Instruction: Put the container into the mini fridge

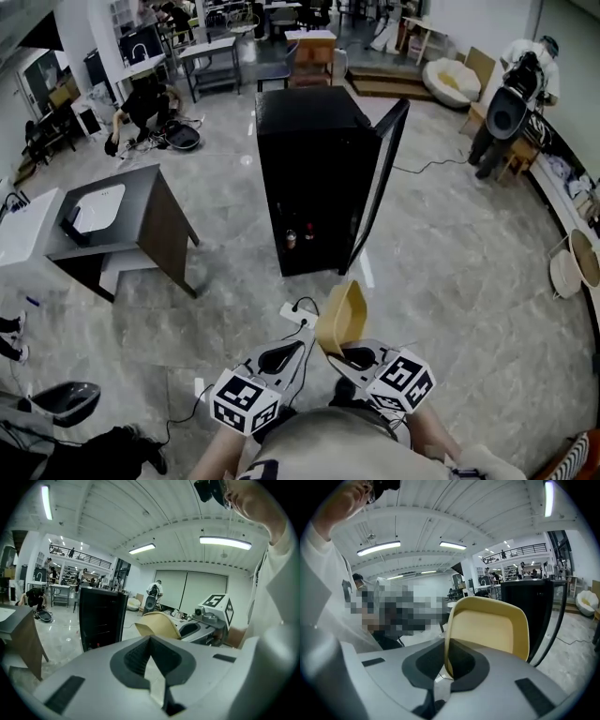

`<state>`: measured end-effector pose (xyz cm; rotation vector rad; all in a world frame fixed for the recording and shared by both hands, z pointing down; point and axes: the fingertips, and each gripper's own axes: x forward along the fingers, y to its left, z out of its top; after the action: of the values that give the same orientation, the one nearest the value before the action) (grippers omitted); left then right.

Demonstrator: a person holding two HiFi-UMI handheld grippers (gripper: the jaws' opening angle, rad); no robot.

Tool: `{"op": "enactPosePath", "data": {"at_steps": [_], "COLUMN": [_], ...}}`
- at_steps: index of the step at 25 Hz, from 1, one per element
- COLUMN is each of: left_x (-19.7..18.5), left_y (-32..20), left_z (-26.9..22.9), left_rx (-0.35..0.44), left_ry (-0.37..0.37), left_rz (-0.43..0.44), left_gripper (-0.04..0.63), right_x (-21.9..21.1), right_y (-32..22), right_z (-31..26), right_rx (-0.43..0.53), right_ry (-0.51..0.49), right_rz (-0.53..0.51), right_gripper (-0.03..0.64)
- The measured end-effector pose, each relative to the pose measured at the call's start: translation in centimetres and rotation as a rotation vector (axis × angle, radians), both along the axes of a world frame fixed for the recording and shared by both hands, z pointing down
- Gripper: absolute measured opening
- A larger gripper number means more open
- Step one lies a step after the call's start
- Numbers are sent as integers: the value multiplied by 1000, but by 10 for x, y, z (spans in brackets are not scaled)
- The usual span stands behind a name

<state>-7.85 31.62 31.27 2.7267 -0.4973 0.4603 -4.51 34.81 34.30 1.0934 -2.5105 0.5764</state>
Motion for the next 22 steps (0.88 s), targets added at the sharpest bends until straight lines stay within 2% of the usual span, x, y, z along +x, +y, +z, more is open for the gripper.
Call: {"op": "enactPosePath", "data": {"at_steps": [4,11,15,22], "left_x": [46,108,130,146], "left_y": [-16,-31,-39,-62], "left_z": [0,9,12,16], "left_rx": [34,52,57,45], "left_ry": [6,-47,-68,-84], "left_rz": [2,-40,-55,-38], "left_gripper": [55,55,55,55], "right_x": [37,102,128,153], "right_y": [-15,-35,-40,-55], "right_z": [0,-6,-9,-1], "right_rx": [37,95,101,84], "right_ry": [19,7,-14,-26], "right_rz": [-53,-110,-122,-71], "right_gripper": [34,32,32,32]}}
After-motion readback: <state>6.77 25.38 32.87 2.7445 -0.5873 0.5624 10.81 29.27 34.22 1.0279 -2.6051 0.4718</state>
